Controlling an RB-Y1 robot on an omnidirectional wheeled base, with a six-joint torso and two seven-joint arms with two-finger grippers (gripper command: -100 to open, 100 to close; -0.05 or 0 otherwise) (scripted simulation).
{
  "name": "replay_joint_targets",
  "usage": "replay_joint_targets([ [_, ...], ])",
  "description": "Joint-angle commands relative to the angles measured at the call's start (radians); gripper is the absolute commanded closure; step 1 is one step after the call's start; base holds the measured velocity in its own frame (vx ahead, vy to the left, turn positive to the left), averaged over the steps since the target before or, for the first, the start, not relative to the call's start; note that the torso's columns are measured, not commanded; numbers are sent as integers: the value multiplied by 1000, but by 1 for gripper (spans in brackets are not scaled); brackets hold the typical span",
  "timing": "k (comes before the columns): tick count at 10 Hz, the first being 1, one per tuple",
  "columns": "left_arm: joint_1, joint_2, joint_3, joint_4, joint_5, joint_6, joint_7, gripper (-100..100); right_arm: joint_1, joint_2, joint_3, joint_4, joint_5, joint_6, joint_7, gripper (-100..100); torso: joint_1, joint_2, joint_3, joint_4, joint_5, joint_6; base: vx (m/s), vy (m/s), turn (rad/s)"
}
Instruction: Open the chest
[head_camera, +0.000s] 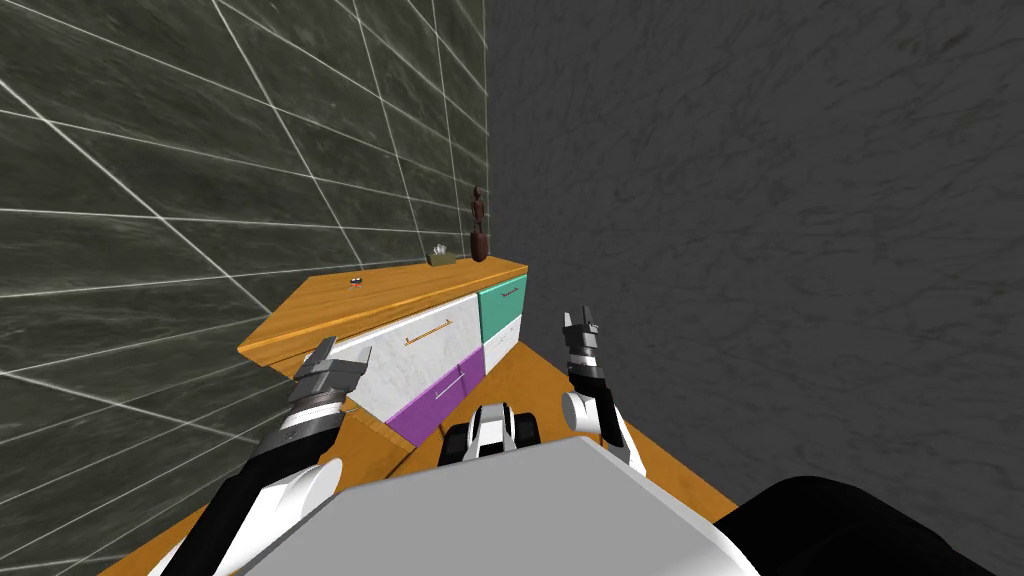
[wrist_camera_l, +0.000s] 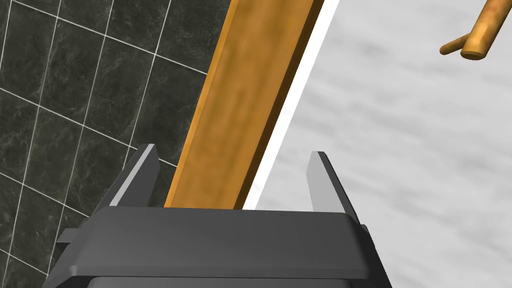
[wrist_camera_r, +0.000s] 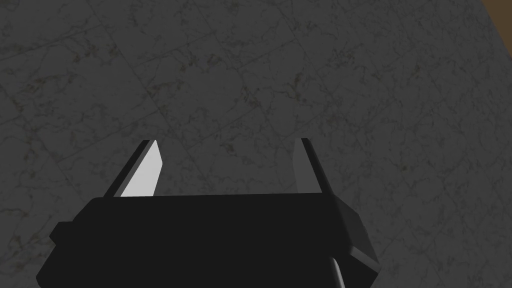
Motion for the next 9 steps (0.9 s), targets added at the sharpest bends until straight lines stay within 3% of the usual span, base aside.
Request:
replay_joint_targets([
  [1,0,-2,19,28,31,29,14,-100,0,0,0,0,0,0,0,0,0,4,2,2,-2,-3,109,-183,123],
  [5,7,-19,56,70,79,49,38,-100,0,0,0,0,0,0,0,0,-4,16,9,7,-4,-6,102,-178,110],
  [9,13,-84,86,105,119,66,57,-100,0,0,0,0,0,0,0,0,-5,18,10,8,-5,-7,87,-152,105],
])
